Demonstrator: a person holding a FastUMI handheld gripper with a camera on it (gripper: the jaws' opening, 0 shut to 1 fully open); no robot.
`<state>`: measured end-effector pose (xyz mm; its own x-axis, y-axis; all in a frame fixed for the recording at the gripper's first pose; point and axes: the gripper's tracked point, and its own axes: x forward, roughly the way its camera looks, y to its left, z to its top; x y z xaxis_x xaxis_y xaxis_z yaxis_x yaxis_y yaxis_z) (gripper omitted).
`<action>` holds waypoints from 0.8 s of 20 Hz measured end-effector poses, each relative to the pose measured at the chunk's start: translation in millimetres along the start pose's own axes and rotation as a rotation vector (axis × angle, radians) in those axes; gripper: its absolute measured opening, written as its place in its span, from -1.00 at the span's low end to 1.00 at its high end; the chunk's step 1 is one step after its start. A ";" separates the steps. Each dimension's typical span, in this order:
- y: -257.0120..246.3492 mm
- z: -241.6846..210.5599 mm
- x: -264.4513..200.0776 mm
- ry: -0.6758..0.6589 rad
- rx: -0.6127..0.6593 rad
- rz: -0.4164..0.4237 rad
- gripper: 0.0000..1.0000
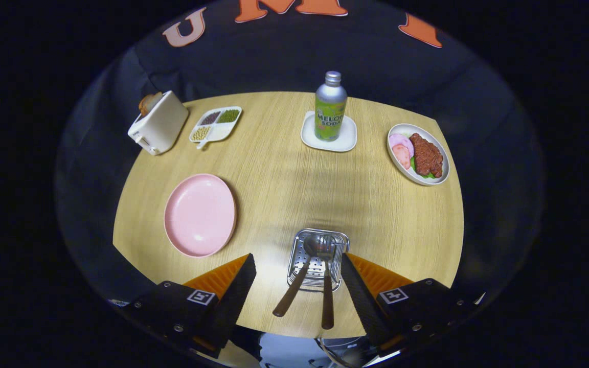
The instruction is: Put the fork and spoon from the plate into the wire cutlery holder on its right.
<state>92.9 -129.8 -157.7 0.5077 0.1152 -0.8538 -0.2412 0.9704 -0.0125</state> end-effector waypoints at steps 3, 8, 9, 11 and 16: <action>5.5 29.2 -31.4 -0.151 0.054 0.016 0.99; 9.4 74.0 -90.4 -0.431 0.077 -0.022 0.97; 9.4 81.7 -101.4 -0.470 0.069 -0.042 0.97; 12.3 97.1 -123.8 -0.561 0.054 -0.081 0.97; 25.5 121.9 -161.8 -0.747 0.073 -0.159 0.96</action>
<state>105.4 -97.8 43.6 0.9620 0.0610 -0.2661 -0.0766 0.9959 -0.0487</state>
